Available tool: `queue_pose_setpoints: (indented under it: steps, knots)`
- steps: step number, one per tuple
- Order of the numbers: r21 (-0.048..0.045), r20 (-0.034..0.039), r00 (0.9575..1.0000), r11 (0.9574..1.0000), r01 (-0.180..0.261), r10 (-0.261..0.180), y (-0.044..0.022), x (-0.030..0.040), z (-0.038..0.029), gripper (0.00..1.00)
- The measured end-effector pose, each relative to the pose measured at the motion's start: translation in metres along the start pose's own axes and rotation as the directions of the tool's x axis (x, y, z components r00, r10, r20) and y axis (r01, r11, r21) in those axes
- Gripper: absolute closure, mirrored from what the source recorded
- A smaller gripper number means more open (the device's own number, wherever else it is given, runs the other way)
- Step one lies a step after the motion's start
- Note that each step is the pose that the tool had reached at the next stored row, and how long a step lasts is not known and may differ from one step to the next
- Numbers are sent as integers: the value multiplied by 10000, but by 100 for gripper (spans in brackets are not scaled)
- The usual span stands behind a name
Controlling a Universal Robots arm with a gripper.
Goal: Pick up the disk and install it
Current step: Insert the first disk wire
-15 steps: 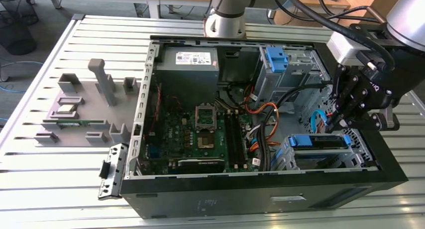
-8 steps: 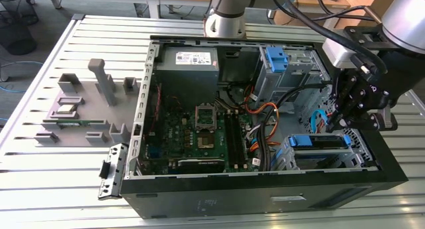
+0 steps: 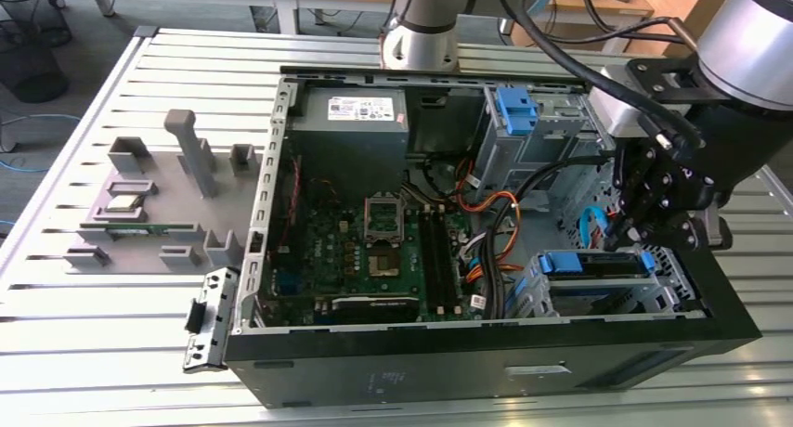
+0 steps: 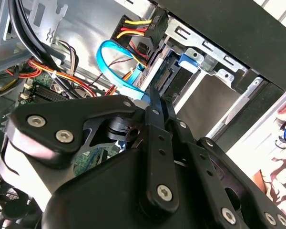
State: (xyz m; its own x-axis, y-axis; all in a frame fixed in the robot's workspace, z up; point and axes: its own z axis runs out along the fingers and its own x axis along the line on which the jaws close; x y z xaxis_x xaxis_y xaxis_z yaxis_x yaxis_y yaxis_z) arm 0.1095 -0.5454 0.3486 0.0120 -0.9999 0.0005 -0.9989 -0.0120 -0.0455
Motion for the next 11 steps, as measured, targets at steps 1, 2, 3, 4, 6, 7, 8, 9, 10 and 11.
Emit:
queue_pose_setpoints:
  steps: [1, 2, 3, 4, 6, 7, 8, 9, 10, 11]
  knots:
    - [21, 2, 10000, 10000, 1, -1, 7, 3, 2, 84]
    - [47, 8, 10000, 10000, 3, -3, 13, 8, 4, 84]
    - [76, 16, 10000, 10000, 4, -4, 19, 17, 8, 84]
    - [105, 28, 10000, 9999, 6, -7, 23, 27, 11, 84]
    - [178, 84, 10000, 9998, 7, -8, 29, 48, 15, 84]
    - [215, 120, 9999, 9998, 5, -8, 32, 58, 16, 84]
    - [252, 162, 9999, 9997, 3, -7, 35, 68, 17, 84]
    - [289, 211, 9998, 9996, -1, -5, 39, 79, 18, 84]
    - [325, 263, 9997, 9995, -5, -4, 43, 88, 18, 84]
    - [363, 327, 9995, 9993, -9, -3, 48, 95, 19, 84]
